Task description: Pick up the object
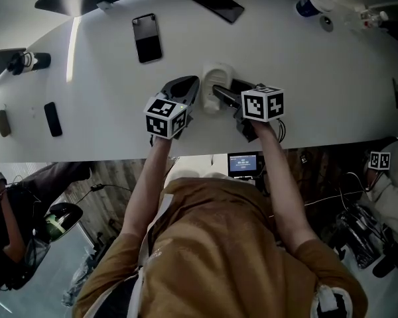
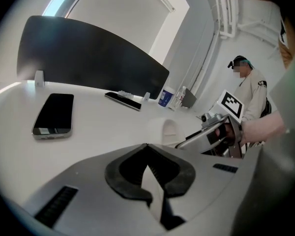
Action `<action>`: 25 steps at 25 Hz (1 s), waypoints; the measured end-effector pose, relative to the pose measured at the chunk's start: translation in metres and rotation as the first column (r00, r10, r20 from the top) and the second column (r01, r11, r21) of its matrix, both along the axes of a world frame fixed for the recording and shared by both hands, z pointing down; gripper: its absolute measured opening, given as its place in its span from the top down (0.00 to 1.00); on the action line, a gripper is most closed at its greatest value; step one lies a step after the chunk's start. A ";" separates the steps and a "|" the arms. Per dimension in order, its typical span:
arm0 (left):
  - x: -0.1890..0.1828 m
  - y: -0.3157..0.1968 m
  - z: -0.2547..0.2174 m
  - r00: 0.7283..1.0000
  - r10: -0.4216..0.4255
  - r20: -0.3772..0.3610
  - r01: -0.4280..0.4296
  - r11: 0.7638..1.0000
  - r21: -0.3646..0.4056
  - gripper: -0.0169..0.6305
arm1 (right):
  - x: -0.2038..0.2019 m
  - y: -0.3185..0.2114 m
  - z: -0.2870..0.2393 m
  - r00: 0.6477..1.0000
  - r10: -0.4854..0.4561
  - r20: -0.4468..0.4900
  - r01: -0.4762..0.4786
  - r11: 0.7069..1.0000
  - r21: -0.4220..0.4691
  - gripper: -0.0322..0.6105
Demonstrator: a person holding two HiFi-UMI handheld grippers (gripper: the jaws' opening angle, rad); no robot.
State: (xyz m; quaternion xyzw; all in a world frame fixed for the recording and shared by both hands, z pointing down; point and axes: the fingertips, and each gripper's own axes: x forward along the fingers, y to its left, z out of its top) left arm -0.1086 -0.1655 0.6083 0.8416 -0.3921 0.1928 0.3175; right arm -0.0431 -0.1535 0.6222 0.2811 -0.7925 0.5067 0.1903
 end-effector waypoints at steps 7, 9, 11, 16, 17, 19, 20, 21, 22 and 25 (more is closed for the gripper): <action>0.002 0.001 0.007 0.999 0.013 0.036 -0.012 1.000 -0.012 0.97 | 0.001 0.000 0.001 1.000 -0.002 -0.005 0.002 1.000 -0.002 0.58; 0.000 0.000 0.009 0.998 0.011 0.055 -0.011 1.000 -0.008 0.97 | 0.000 0.001 0.002 1.000 -0.015 -0.017 0.015 1.000 0.002 0.58; 0.000 0.001 0.012 0.998 0.021 0.060 -0.019 1.000 -0.018 0.97 | -0.001 0.001 0.002 1.000 -0.019 -0.021 0.019 1.000 0.002 0.58; 0.008 0.004 0.014 0.998 0.041 0.049 -0.039 0.998 -0.040 0.97 | -0.005 0.004 0.001 0.999 -0.040 -0.012 0.040 0.999 -0.002 0.58; 0.008 0.003 0.014 0.998 0.038 0.048 -0.036 0.999 -0.041 0.97 | -0.006 0.004 0.001 0.999 -0.043 -0.009 0.043 0.999 -0.005 0.58; 0.009 0.002 0.014 0.998 0.036 0.045 -0.034 0.999 -0.043 0.97 | -0.007 0.003 0.001 0.999 -0.042 -0.009 0.042 0.999 -0.005 0.58; 0.009 0.002 0.014 0.998 0.037 0.043 -0.035 0.998 -0.045 0.97 | -0.007 0.002 0.001 0.999 -0.038 -0.008 0.038 0.999 -0.005 0.58; 0.008 0.002 0.014 0.998 0.038 0.042 -0.036 0.998 -0.047 0.97 | -0.007 0.002 0.001 0.999 -0.034 -0.005 0.034 0.999 -0.006 0.58; 0.008 0.002 0.015 0.998 0.039 0.041 -0.037 0.998 -0.049 0.97 | -0.007 0.002 0.002 1.000 -0.030 -0.005 0.030 1.000 -0.008 0.58; 0.008 0.001 0.015 0.998 0.037 0.042 -0.035 0.998 -0.051 0.97 | -0.006 0.001 0.004 0.999 -0.023 -0.033 0.023 1.000 -0.004 0.58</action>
